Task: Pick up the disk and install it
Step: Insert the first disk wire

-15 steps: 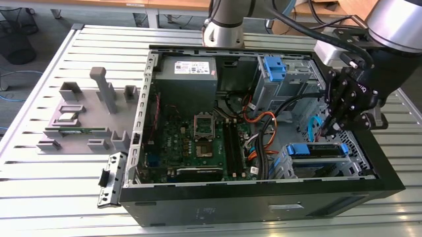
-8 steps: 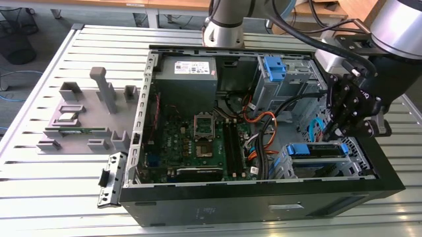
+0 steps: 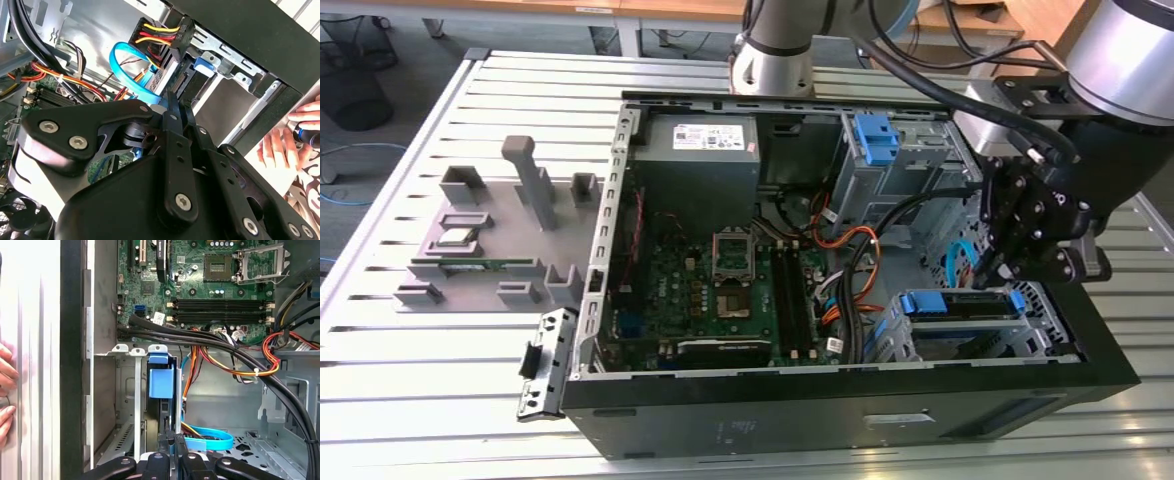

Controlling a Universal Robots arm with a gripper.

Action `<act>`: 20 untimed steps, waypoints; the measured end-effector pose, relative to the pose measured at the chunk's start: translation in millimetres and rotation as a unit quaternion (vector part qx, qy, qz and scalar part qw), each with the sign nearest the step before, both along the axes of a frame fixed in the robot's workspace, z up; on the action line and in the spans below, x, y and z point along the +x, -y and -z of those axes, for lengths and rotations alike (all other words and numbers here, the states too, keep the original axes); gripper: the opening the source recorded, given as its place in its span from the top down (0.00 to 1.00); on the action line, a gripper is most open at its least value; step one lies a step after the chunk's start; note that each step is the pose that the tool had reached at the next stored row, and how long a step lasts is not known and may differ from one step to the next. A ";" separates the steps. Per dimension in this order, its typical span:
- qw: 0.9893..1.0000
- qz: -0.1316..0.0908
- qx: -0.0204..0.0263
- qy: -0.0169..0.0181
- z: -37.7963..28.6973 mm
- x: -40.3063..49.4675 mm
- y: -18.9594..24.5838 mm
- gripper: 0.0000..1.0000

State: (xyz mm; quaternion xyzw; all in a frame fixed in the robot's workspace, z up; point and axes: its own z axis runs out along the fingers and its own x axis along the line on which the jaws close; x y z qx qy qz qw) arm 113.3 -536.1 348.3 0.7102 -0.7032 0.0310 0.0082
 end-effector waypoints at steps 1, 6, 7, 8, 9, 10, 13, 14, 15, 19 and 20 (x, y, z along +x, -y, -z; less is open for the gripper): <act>1.000 0.000 0.000 0.000 0.1 -1.0 0.1 0.84; 1.000 -0.001 0.000 0.001 1.3 -4.2 1.3 0.84; 1.000 -0.002 0.001 0.003 1.5 -4.6 1.5 0.84; 1.000 -0.003 0.001 0.004 1.8 -5.1 1.7 0.84; 1.000 -0.005 0.001 0.006 2.2 -5.5 1.9 0.84; 1.000 -0.006 0.001 0.007 2.6 -5.8 2.0 0.84; 1.000 -0.011 0.001 0.011 3.8 -6.5 2.5 0.84; 1.000 -0.013 0.001 0.012 4.0 -6.7 2.6 0.84; 1.000 -0.014 0.001 0.012 4.0 -6.7 2.6 0.84; 1.000 -0.014 0.004 0.014 4.4 -8.1 2.6 0.84; 1.000 -0.014 0.005 0.017 4.9 -9.1 2.6 0.84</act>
